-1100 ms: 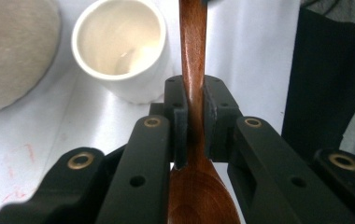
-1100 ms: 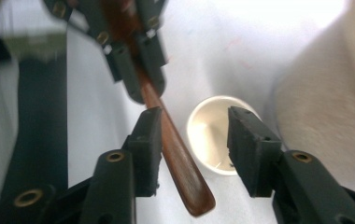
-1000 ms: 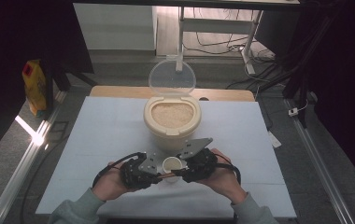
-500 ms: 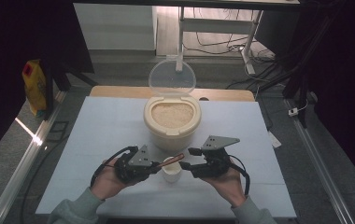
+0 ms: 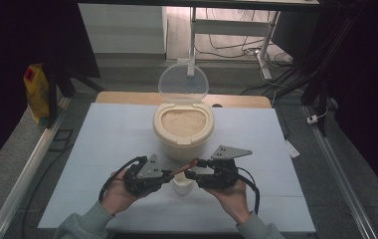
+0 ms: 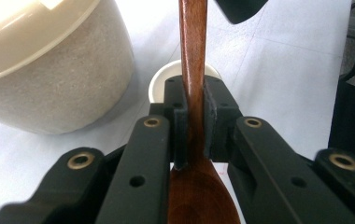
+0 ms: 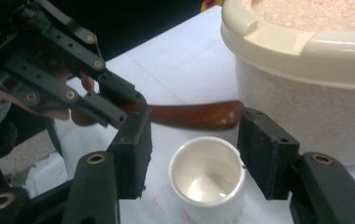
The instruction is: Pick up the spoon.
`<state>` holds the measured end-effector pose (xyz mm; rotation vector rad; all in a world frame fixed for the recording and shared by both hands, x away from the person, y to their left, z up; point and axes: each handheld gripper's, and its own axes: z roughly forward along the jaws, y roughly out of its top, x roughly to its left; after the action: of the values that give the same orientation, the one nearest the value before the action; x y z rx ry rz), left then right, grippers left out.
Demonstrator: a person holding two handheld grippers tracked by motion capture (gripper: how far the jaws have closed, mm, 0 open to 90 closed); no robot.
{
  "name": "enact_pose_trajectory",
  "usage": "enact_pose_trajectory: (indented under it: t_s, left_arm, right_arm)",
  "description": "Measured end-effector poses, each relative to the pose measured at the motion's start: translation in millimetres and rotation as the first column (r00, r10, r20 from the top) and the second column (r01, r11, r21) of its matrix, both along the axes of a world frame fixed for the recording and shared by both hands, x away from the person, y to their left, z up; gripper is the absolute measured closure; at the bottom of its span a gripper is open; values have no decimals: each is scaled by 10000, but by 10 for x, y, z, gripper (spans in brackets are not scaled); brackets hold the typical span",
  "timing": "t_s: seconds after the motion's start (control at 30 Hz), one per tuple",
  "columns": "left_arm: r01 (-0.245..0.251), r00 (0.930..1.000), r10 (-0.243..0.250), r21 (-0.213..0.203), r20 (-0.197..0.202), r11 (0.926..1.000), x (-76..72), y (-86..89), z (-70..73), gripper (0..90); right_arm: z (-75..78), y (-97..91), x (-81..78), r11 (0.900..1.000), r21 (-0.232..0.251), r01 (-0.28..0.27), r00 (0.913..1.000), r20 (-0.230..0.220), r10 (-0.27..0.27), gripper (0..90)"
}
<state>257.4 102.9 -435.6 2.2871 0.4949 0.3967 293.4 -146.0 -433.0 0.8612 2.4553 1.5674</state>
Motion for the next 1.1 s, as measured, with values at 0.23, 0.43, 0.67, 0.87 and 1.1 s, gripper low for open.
enact_pose_trajectory:
  t_s: [0.23,0.43,0.67,0.87,1.1]
  left_arm:
    - [-17,9998,15,88,186,10000,-24,-32,-14,802]
    - [-111,9991,99,273,423,9996,-45,-49,-22,802]
    - [-176,9989,157,428,436,9989,-50,-73,-51,800]
    - [-108,9994,96,361,337,9993,-44,-58,-53,799]
    - [-385,9991,389,-214,173,9990,-30,6,-50,645]
  right_arm:
    - [-15,0,0,9976,565,394,9990,-243,-380,544]
    - [-19,-10,13,9911,1216,551,9972,-579,-483,606]
    - [16,3,-10,9808,1878,533,9973,-598,-428,752]
    - [38,27,-39,9736,2281,93,9986,-527,28,825]
    - [63,6,-30,9682,2501,71,9994,-340,15,829]
